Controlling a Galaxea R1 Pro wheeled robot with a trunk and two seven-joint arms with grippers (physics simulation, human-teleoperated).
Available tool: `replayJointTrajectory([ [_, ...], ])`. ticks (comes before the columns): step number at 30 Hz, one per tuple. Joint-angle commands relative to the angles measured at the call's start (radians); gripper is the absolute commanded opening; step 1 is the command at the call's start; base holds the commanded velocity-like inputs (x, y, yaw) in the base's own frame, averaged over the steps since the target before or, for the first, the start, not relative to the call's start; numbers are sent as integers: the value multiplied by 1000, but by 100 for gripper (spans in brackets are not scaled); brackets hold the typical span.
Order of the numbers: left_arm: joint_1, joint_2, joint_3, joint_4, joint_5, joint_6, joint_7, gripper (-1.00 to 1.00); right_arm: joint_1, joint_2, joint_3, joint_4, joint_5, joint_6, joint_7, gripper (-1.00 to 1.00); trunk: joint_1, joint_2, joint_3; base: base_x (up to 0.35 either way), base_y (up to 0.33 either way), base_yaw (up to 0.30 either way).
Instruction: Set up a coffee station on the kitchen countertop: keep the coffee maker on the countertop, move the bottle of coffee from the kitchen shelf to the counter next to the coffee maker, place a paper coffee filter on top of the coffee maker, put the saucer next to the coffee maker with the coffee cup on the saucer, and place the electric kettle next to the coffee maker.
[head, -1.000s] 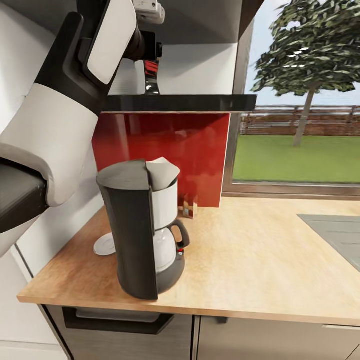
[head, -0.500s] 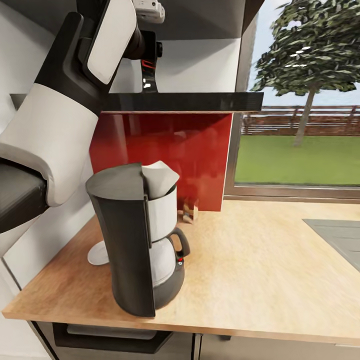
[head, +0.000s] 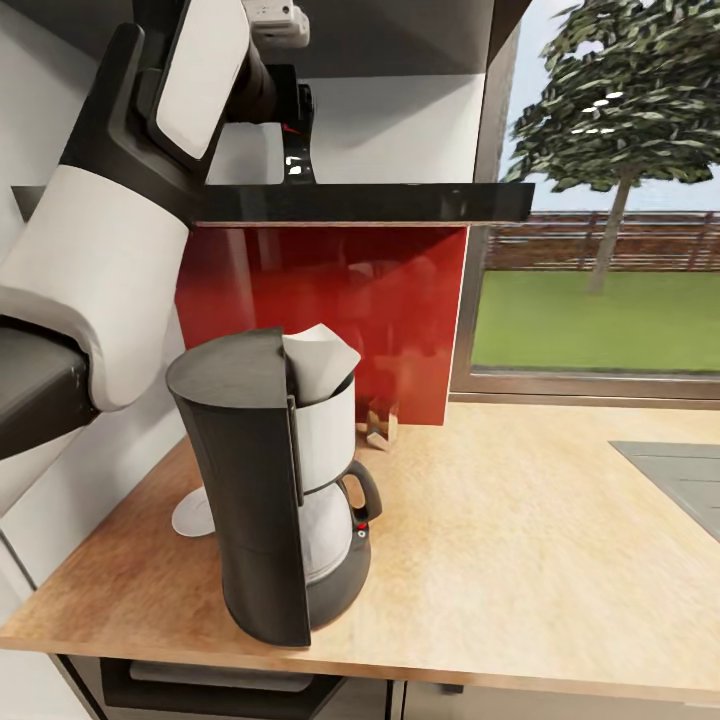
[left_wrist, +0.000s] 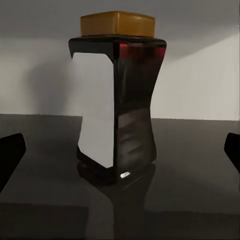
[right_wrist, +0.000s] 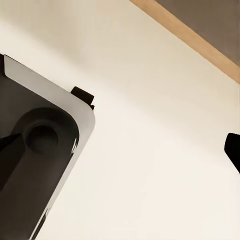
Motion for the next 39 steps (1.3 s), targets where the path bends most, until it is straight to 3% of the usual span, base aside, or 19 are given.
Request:
replayJointTrajectory([
  [1, -1, 0, -2, 0, 11, 1, 10, 100, -2, 0, 8, 4, -5, -7, 0, 100, 0, -1, -1, 2, 0, 0],
  [4, -1, 1, 50, 10, 10, 0, 10, 100, -2, 0, 8, 4, -5, -7, 0, 100, 0, -1, -1, 1, 0, 0],
  [10, -1, -1, 83, 16, 10, 0, 10, 100, -2, 0, 8, 4, -5, -7, 0, 100, 0, -1, -1, 0, 0, 0],
  [39, -1, -1, 90, 17, 10, 0, 11, 100, -2, 0, 8, 4, -5, -6, 0, 100, 0, -1, -1, 54, -5, 0],
])
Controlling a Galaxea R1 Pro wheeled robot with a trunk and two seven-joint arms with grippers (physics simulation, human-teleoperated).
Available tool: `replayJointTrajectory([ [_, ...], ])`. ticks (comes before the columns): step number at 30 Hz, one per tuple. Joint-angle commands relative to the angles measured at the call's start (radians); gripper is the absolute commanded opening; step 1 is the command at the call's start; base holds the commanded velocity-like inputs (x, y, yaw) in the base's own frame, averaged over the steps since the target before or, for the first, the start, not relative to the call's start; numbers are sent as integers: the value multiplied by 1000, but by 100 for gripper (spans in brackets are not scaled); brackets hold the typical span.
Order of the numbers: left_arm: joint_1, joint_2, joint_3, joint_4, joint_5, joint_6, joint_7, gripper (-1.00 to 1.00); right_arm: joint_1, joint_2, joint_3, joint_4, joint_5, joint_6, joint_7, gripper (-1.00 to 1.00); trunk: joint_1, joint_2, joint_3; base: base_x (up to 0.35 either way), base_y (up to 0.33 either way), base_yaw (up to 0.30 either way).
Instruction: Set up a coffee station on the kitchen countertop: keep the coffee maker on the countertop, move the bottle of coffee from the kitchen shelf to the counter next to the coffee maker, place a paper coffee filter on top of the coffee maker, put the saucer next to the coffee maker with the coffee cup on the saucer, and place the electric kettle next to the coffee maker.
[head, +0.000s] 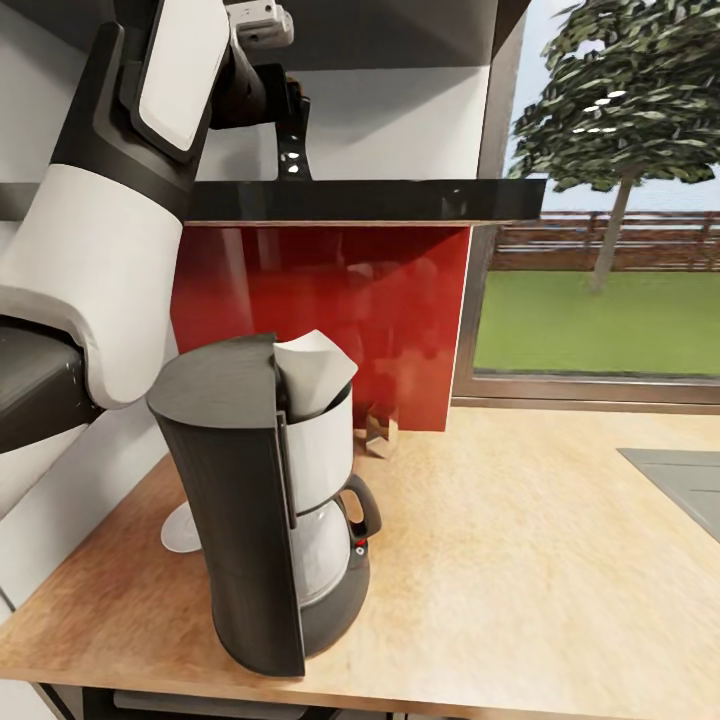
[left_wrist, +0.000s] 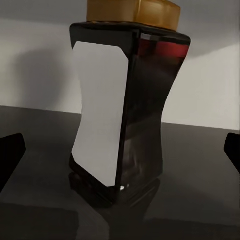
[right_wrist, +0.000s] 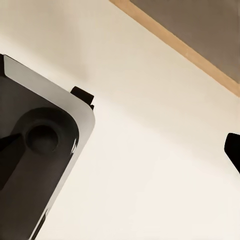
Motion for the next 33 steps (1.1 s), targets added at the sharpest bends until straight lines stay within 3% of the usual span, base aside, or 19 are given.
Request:
replayJointTrajectory([
  [1, -1, 0, -8, -6, 9, 6, 16, 100, 4, 6, 13, 0, 0, -6, 3, 100, 0, -1, -1, 0, 0, 0],
  [11, -1, -3, -62, -8, 9, 7, 36, 100, 45, 6, 13, 2, 58, -4, 4, 100, 0, -1, -1, 0, 0, 0],
  [17, -1, -3, -62, -8, 9, 7, 36, 100, 45, 6, 13, 2, 91, -4, 4, 100, 0, -1, -1, 0, 0, 0],
  [27, -1, -3, -62, -8, 9, 7, 36, 100, 45, 6, 13, 2, 92, -4, 4, 100, 0, -1, -1, 0, 0, 0],
  [33, -1, -14, -58, -4, 9, 8, 31, 100, 15, 5, 15, 4, 57, -3, 6, 100, 0, -1, -1, 0, 0, 0],
])
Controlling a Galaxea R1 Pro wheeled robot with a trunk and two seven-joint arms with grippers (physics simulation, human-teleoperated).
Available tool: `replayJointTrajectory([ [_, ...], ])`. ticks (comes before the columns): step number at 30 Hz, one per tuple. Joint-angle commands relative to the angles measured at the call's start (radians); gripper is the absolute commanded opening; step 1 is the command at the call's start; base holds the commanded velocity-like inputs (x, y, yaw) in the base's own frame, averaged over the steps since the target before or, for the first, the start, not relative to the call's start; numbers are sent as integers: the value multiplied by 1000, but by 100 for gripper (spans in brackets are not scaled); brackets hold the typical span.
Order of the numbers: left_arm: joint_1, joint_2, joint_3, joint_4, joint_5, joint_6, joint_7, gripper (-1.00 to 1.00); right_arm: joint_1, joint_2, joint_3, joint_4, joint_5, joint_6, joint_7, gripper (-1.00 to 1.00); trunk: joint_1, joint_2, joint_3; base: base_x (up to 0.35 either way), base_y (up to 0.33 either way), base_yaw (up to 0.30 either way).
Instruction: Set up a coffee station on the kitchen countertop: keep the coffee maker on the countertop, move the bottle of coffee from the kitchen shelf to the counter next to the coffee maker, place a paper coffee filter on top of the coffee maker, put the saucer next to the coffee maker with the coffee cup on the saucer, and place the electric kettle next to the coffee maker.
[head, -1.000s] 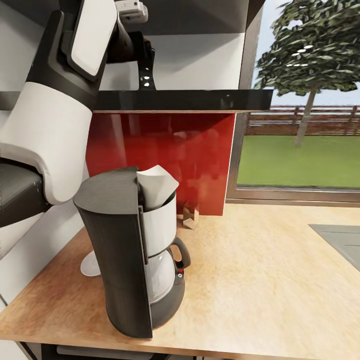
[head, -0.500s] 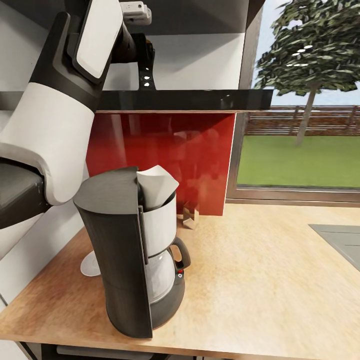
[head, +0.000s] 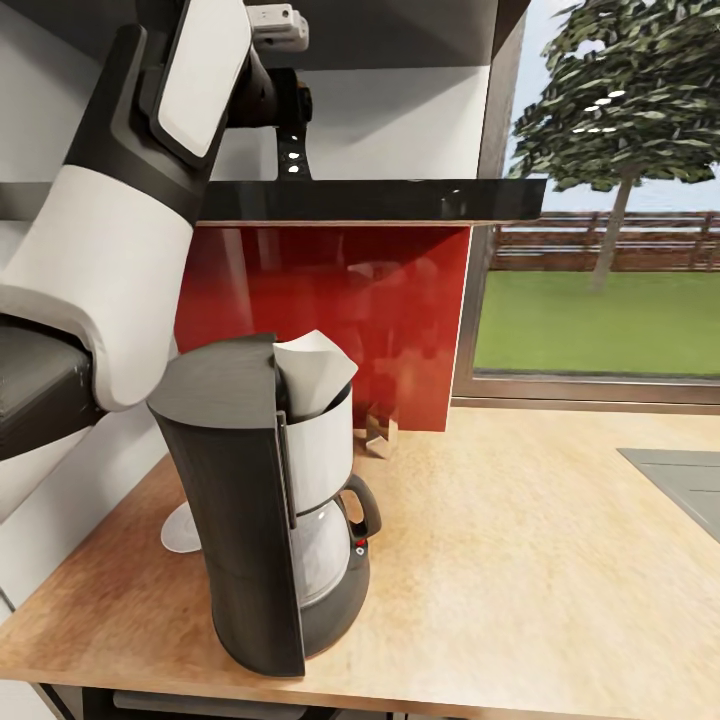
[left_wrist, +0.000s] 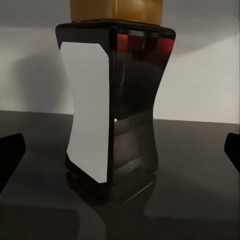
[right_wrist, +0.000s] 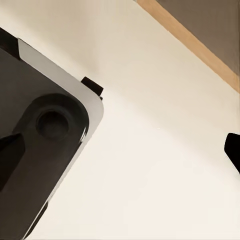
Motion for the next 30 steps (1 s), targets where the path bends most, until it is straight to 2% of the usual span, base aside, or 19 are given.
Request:
replayJointTrajectory([
  [1, -1, 0, -3, 0, 10, 1, 10, 100, -2, 0, 8, 4, -13, -7, 1, 100, 0, -1, -1, 0, 0, 0],
  [5, -1, -2, -22, 5, 10, 1, 10, 100, -2, 0, 8, 4, 17, -7, 1, 100, 0, -1, -1, 0, 0, 0],
  [10, -1, -2, -39, 10, 10, 1, 10, 100, 0, -1, 8, 4, 34, -7, 2, 100, 0, -1, -1, 0, 0, 0],
  [30, -1, -1, -62, 30, 10, 1, 10, 100, 2, -1, 8, 4, 42, -7, 2, 100, 0, -1, -1, 0, 0, 0],
])
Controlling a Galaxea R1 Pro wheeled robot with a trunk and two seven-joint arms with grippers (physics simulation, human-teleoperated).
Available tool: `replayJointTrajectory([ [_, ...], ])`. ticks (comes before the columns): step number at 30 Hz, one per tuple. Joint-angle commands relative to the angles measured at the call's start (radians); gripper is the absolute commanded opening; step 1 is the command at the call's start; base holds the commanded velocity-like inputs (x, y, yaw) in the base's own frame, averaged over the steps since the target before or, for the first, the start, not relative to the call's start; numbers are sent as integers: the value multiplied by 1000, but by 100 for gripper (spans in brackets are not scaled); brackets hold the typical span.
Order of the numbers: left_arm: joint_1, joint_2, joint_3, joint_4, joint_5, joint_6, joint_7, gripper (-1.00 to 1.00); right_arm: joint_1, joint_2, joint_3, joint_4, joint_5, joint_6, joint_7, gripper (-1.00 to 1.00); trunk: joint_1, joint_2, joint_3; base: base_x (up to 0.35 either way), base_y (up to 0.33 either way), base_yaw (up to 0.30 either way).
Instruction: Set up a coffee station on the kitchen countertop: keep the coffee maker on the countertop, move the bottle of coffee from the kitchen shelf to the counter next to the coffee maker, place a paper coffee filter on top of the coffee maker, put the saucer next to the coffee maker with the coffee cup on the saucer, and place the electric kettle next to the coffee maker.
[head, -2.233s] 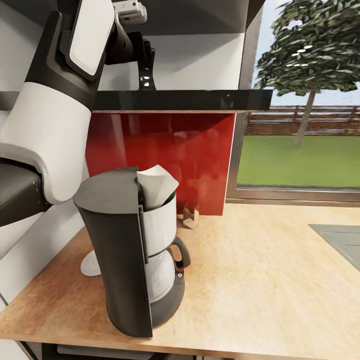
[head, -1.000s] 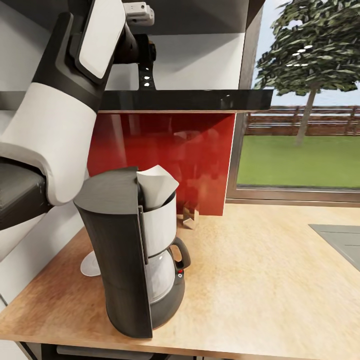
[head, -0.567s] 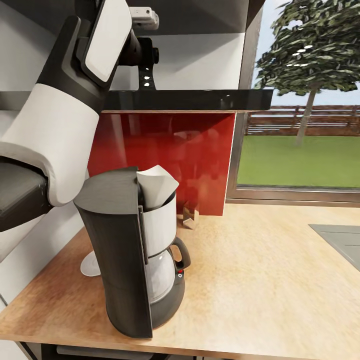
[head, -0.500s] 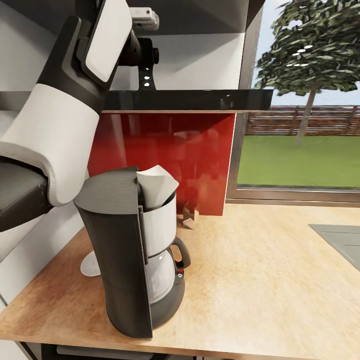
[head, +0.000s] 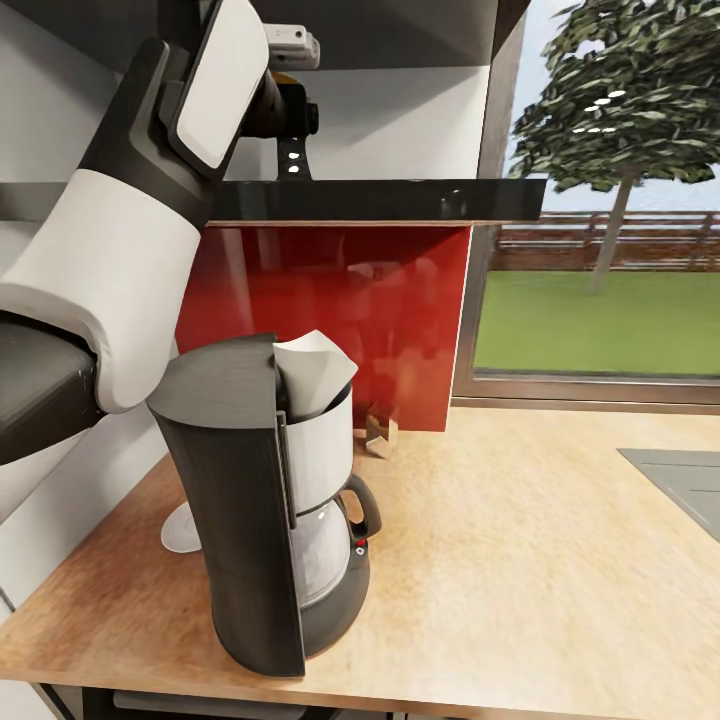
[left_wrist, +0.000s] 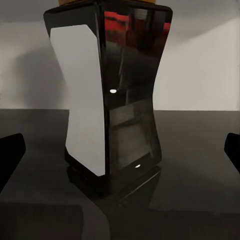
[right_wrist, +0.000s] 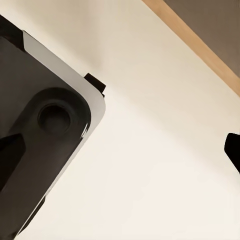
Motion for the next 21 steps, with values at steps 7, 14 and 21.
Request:
replayJointTrajectory([
  [7, -1, 1, -4, -3, 10, 1, 10, 100, -2, 0, 8, 3, -7, -7, 1, 100, 0, -1, -1, 0, 0, 0],
  [14, -1, 1, -2, -6, 10, 1, 9, 100, -2, 0, 8, 3, -7, -7, 1, 100, 0, -1, -1, 0, 0, 0],
  [21, -1, 2, -1, -8, 10, 1, 10, 100, -2, 0, 8, 3, -7, -7, 1, 100, 0, -1, -1, 0, 0, 0],
])
